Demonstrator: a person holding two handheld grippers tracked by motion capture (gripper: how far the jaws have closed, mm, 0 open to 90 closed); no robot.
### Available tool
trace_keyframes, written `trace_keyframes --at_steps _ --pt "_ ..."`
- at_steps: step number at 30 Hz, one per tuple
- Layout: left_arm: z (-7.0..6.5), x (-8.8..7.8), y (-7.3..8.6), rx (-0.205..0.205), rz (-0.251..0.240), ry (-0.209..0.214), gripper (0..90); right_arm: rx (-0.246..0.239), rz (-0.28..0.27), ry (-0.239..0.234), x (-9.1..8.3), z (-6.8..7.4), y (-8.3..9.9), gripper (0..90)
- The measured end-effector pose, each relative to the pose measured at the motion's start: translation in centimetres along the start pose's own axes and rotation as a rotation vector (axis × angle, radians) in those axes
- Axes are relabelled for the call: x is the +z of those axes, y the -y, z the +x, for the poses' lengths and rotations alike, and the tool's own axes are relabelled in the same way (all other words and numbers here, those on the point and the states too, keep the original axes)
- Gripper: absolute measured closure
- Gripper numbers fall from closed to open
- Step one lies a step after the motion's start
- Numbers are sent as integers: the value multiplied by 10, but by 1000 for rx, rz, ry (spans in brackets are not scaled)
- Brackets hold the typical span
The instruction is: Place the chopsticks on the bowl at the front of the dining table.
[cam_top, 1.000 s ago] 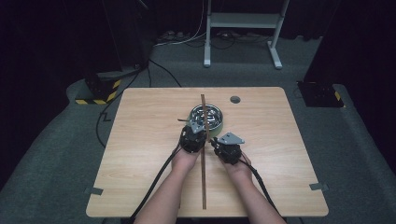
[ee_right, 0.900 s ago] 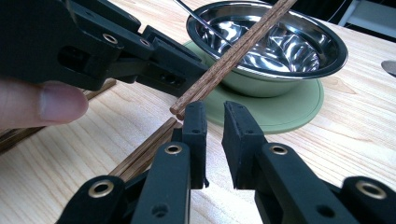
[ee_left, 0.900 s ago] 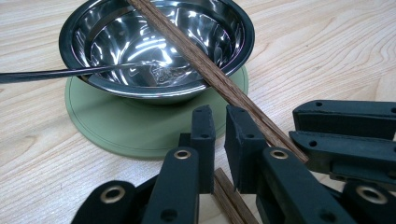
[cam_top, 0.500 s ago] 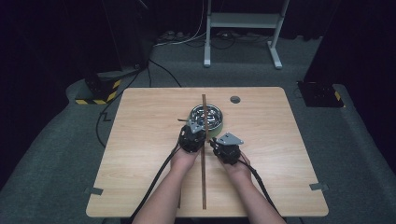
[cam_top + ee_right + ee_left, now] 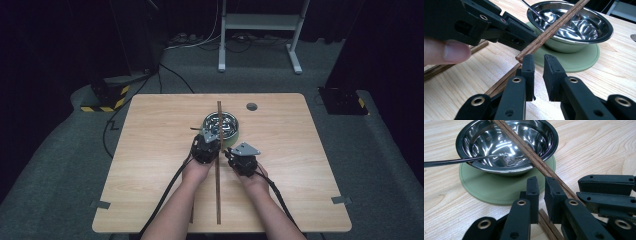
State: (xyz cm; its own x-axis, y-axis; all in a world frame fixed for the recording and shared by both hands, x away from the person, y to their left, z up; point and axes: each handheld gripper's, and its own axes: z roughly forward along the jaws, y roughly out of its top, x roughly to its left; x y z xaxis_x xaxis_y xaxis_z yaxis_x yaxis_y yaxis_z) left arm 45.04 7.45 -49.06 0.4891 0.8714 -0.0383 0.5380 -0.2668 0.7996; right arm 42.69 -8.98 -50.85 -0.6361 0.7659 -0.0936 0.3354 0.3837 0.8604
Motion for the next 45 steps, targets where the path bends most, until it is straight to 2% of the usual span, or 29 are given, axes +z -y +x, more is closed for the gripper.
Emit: trace_keyframes --at_steps 15,18,23,28,30,34,38,41,44,45 --pt "1 0 0 -7 0 -2 810 9 -1 2 -1 0 0 782" --pt "2 -1 -1 -5 -4 -5 810 27 2 7 -1 -1 0 781" --pt "4 -3 0 -4 -6 -16 810 27 -10 24 -2 -3 1 771" --pt "12 -8 4 -16 -8 -26 808 69 -10 32 -4 -9 2 761" --pt "15 -9 7 -31 -15 -30 806 77 -9 26 -4 -11 3 758" --pt "21 -13 11 -27 -7 -39 806 88 -6 32 -4 -12 4 757" --pt "30 -20 17 -38 -16 -51 803 76 -5 16 -2 -11 4 757" --pt "37 -28 24 -66 -30 -54 801 60 3 15 -2 -8 4 757" --pt "44 -35 31 -61 -31 -62 789 62 8 22 -2 -9 4 757" --pt "51 -44 39 -65 -38 -77 780 65 9 21 -2 -10 5 756"
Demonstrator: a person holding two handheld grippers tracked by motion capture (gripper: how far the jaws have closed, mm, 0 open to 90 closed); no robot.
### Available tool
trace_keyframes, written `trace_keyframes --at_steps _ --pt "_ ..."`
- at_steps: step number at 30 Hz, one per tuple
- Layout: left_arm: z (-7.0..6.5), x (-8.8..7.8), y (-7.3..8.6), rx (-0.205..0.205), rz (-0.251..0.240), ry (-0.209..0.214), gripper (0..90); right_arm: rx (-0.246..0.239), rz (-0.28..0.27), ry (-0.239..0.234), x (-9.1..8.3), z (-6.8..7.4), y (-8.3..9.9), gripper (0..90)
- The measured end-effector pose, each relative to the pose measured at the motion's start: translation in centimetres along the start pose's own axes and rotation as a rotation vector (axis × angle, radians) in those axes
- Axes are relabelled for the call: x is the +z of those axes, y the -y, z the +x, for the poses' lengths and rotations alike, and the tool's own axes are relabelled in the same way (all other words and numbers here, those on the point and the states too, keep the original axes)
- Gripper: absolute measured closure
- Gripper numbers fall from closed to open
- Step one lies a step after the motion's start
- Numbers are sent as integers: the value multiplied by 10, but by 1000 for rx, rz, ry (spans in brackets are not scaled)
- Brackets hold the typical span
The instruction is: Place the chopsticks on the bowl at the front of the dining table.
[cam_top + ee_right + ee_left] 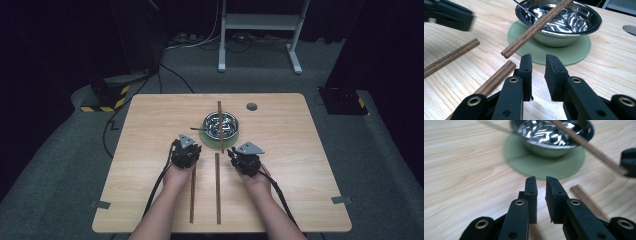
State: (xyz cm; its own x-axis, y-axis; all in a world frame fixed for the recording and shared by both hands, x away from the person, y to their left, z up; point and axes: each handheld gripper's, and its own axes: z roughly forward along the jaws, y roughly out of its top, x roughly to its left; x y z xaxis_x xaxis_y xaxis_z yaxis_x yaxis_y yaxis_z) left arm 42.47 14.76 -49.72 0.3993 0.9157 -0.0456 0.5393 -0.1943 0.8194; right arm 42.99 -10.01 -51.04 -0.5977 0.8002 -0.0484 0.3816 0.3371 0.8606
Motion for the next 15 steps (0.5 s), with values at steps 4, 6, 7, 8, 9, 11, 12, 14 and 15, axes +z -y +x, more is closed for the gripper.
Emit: trace_keyframes --at_steps 4,6,7,8,9,11,12,14,15 --pt "19 -20 17 -1 6 -47 728 5 2 9 0 0 1 753" --pt "26 -31 27 2 11 -80 699 10 9 8 1 0 1 752" --pt "30 -36 31 6 17 -99 693 11 11 10 1 -1 2 751" --pt "33 -41 36 12 20 -113 679 1 12 15 1 -2 2 750" --pt "36 -46 40 13 29 -122 664 1 15 18 1 -2 2 750" --pt "44 -56 49 11 53 -136 614 3 19 25 2 -3 3 747" --pt "47 -60 53 2 58 -142 596 12 24 27 1 -2 3 747" --pt "52 -70 62 4 80 -150 562 15 24 28 2 -3 4 742" --pt "54 -75 66 4 87 -150 546 5 23 32 2 -4 4 740"
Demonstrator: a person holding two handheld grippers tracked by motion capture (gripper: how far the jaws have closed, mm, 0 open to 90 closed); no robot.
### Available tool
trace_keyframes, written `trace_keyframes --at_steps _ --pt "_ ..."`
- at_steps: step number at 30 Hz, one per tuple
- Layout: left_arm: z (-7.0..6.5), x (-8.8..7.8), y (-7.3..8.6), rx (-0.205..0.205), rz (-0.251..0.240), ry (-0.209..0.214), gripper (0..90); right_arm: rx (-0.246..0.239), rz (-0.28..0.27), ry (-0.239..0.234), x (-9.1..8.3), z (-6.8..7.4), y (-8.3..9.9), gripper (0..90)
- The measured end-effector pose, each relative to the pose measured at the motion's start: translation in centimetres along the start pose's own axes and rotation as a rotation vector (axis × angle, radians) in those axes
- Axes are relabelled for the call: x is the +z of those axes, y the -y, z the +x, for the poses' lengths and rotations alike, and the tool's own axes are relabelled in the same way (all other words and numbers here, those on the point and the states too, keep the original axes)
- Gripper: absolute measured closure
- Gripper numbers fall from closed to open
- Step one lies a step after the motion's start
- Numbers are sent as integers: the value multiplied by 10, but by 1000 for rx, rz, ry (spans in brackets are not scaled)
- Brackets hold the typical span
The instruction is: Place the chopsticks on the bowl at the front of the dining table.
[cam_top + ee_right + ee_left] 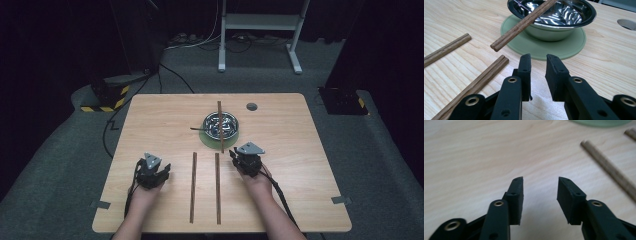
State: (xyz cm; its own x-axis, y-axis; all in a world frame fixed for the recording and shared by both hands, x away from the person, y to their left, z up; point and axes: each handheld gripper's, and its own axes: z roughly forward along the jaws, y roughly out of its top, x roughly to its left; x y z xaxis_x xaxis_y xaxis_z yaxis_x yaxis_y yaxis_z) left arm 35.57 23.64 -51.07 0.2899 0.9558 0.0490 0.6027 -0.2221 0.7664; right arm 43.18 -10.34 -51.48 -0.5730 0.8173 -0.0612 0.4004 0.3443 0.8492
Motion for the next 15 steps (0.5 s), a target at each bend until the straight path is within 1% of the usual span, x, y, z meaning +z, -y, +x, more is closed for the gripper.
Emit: trace_keyframes --at_steps 2,3,5,8,9,11,13,15 --pt "4 -10 8 10 15 -1 506 14 6 7 1 0 0 729" --pt "5 -13 12 1 17 0 477 16 10 11 1 -1 1 719" --pt "8 -21 21 13 47 -15 428 23 15 15 2 -2 2 703" --pt "11 -25 34 1 73 -26 375 29 15 18 2 -2 2 683" --pt "12 -26 37 -5 70 -24 360 18 10 27 2 -2 3 678" --pt "14 -27 42 -31 45 -8 346 16 20 34 2 0 3 661" --pt "15 -27 45 -46 25 2 334 -1 24 40 3 1 3 641" --pt "16 -27 47 -52 25 30 298 -6 30 49 4 3 4 621"
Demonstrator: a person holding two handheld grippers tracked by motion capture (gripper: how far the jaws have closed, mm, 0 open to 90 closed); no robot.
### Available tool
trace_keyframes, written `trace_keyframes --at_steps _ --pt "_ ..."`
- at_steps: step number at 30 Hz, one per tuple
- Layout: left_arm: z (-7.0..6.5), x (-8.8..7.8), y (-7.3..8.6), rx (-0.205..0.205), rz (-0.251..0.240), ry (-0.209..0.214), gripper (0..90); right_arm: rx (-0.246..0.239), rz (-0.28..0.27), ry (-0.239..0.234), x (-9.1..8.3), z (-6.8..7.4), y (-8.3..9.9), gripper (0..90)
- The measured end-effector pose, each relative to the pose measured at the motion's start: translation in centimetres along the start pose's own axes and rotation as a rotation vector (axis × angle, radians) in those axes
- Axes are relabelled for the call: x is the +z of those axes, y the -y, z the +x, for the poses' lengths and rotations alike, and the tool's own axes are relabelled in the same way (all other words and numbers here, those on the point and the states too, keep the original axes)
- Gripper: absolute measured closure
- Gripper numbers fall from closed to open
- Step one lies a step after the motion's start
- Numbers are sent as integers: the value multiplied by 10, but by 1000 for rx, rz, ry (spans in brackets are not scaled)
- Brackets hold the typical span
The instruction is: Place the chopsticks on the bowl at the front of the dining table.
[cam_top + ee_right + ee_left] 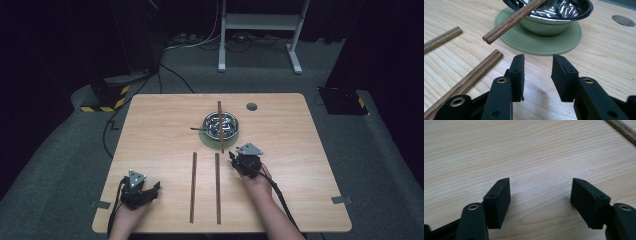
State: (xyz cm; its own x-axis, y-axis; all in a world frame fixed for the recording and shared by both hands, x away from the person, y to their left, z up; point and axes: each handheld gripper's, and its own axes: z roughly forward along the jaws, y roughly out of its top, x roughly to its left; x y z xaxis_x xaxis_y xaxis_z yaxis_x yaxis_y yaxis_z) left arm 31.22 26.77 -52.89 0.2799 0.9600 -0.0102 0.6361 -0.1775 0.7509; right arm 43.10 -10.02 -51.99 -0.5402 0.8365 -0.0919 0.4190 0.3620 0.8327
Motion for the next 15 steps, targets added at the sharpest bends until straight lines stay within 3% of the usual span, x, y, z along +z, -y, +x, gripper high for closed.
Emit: trace_keyframes --at_steps 4,6,8,10,13,15 --pt "-3 -1 1 22 3 8 254 -7 4 9 0 0 0 607" --pt "-4 -1 1 34 -4 10 253 13 23 -18 -1 -3 -1 609" --pt "-4 -1 1 38 5 27 253 -21 57 23 -5 -7 1 607" --pt "-3 -1 1 37 6 31 252 24 77 -20 -15 -15 7 591" --pt "-3 -1 0 40 10 33 250 0 96 25 -35 -26 18 574" --pt "-3 0 0 42 10 35 250 25 134 20 -52 -41 28 543"
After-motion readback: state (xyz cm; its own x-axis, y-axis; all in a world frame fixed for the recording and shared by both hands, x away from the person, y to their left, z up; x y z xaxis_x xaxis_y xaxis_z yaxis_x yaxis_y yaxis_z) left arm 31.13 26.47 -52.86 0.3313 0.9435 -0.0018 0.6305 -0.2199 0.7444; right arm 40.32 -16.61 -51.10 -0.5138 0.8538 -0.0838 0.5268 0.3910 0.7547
